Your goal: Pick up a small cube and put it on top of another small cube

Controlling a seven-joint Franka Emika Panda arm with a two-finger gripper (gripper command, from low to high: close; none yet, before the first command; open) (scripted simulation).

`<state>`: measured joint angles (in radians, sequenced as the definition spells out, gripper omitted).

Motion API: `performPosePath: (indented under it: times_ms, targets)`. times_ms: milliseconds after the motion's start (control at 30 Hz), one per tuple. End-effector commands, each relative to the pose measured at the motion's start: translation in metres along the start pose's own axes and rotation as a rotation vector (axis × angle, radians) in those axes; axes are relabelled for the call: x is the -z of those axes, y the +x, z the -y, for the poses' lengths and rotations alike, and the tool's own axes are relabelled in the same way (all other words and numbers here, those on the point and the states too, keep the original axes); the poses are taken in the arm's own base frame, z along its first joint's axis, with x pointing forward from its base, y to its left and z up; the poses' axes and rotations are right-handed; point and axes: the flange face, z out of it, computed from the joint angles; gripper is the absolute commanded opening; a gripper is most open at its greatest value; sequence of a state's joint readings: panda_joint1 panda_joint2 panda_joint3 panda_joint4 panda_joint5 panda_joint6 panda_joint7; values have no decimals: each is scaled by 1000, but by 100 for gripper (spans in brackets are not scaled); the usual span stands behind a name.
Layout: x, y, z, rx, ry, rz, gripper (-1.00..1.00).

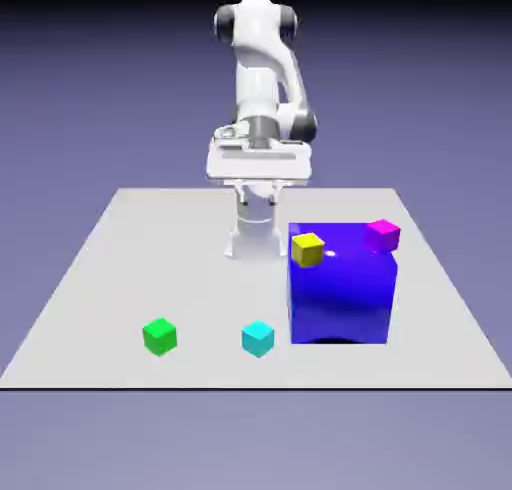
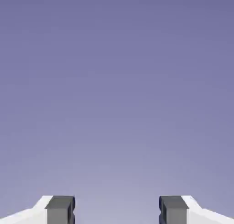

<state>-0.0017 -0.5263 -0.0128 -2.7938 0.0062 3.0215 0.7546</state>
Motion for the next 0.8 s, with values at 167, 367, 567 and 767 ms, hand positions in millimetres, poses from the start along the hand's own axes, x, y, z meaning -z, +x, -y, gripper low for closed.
performPosePath:
  times_ms: [167, 367, 567, 767]
  targets:
    - [-67, 26, -57, -213, -194, 104, 0]
    - [-127, 40, -131, -428, -395, 189, 0]
    - [-175, 40, -220, -642, -603, 258, 0]
    - [-210, 25, -273, -733, -697, 282, 0]
